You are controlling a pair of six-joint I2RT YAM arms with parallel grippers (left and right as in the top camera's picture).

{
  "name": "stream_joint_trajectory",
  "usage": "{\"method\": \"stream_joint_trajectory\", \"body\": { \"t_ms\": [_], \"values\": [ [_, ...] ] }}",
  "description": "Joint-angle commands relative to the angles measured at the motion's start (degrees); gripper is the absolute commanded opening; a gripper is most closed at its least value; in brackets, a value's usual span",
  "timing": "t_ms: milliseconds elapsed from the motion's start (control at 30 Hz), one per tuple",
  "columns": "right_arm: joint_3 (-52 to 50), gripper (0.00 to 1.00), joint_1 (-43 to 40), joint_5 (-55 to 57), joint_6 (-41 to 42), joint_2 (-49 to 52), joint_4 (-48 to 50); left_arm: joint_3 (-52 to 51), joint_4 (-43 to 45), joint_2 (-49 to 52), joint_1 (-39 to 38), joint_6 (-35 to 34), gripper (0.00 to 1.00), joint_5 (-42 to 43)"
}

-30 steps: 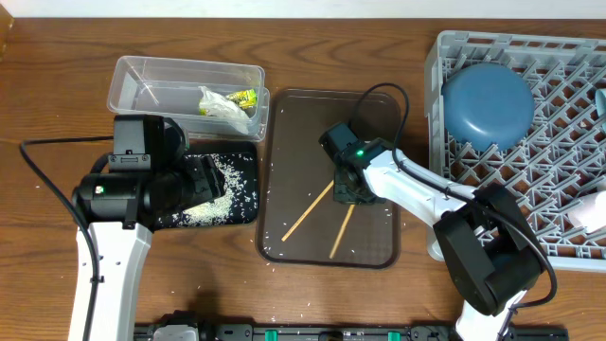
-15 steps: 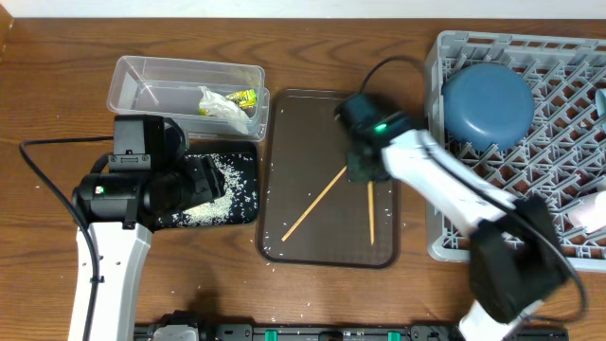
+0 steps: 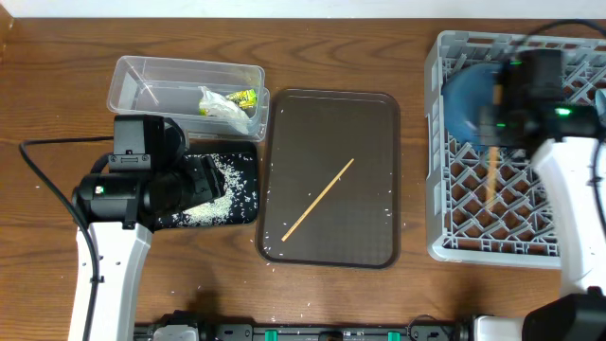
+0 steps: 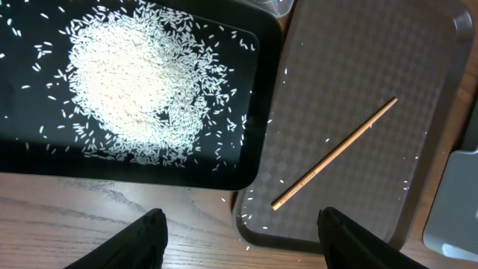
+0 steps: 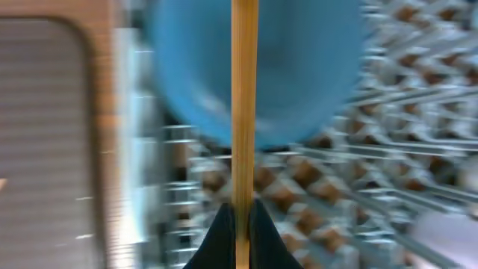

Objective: Sort waste into correct bins and load items into the dishwasher rack
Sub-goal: 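Carry the chopstick to the rack and stand it upright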

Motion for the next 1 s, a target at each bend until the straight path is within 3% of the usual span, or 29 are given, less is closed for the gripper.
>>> {"method": "stream_joint_trajectory", "body": {
  "t_ms": [0, 300, 767, 800, 867, 900, 967],
  "values": [
    [0.48, 0.01, -5.86, 0.37, -10.27, -0.31, 0.46, 0.2, -0.33, 0.0, 0.2, -0.09, 0.67, -0.35],
    [0.39, 0.01, -14.4, 0.35, -12.55, 2.25, 0.74, 0.2, -0.33, 0.0, 0.2, -0.09, 0.67, -0.35],
    [0.39, 0.01, -14.93, 7.26, -13.97, 14.45, 1.2, 0.2, -0.33, 0.0, 0.2, -0.09, 0.67, -0.35],
    [0.39, 0.11, -14.93, 7.26, -13.97, 15.08, 1.18, 0.2, -0.33, 0.0, 0.2, -0.09, 0.68, -0.35],
    [0.42, 0.43, -14.91, 7.23, -12.81, 16.04, 1.27, 0.2, -0.35, 0.0, 0.2, -0.09, 0.67, -0.35],
    [0.42, 0.52, -14.91, 7.21, -12.0, 16.06, 1.33, 0.2, -0.35, 0.0, 0.2, -0.09, 0.67, -0.35],
    [0.61, 0.59, -14.86, 7.21, -10.91, 15.74, 1.53, 0.2, -0.35, 0.0, 0.2, -0.09, 0.67, -0.35]
  ]
}}
